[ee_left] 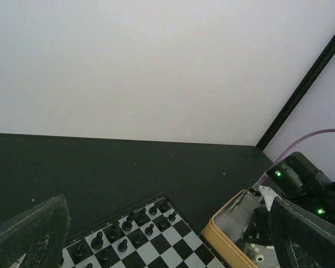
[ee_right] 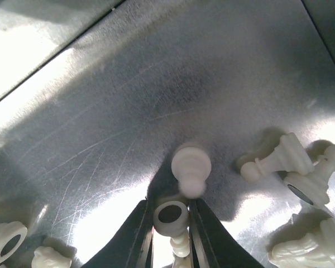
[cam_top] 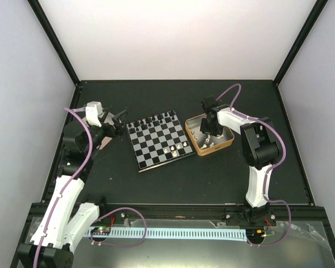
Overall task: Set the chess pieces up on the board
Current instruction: Pick up the chess piece from the storage box.
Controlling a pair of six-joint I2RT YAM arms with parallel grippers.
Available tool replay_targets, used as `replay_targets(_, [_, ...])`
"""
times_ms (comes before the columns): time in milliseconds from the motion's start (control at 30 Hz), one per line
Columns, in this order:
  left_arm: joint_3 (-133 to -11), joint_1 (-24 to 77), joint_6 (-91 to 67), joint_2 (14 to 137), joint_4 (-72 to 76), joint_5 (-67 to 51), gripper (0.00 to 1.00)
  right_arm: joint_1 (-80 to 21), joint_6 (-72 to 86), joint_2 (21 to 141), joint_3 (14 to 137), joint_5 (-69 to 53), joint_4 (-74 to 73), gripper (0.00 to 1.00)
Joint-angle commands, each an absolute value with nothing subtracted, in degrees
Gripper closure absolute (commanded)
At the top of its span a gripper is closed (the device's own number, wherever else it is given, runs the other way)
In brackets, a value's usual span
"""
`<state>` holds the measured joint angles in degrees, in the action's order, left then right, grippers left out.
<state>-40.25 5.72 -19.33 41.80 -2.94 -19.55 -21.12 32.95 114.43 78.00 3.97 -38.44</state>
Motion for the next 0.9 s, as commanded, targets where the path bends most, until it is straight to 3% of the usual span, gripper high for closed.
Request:
replay_targets(0, [-40.50,5.56,-19.86,42.01,-0.91,-20.03,0.01,-20.83,32.15,115.51,78.33,4.32,-38.24,0.83])
replay_targets(267, [-40.48,5.57,-19.80,42.08,-0.92,-20.17,0.01,-20.83,30.38,118.02,80.80,7.01,-40.05,0.81])
replay_targets(500, [-43.01,5.19,-15.09,41.75,-4.14,-19.34,0.01,-20.83,30.59,118.47,81.45,8.43,-41.96,0.89])
replay_targets(867, [-42.27,5.27,-20.82,46.04,0.13,-27.56,0.01,-20.84,31.65,106.77,79.24,-3.95,-36.60,0.91])
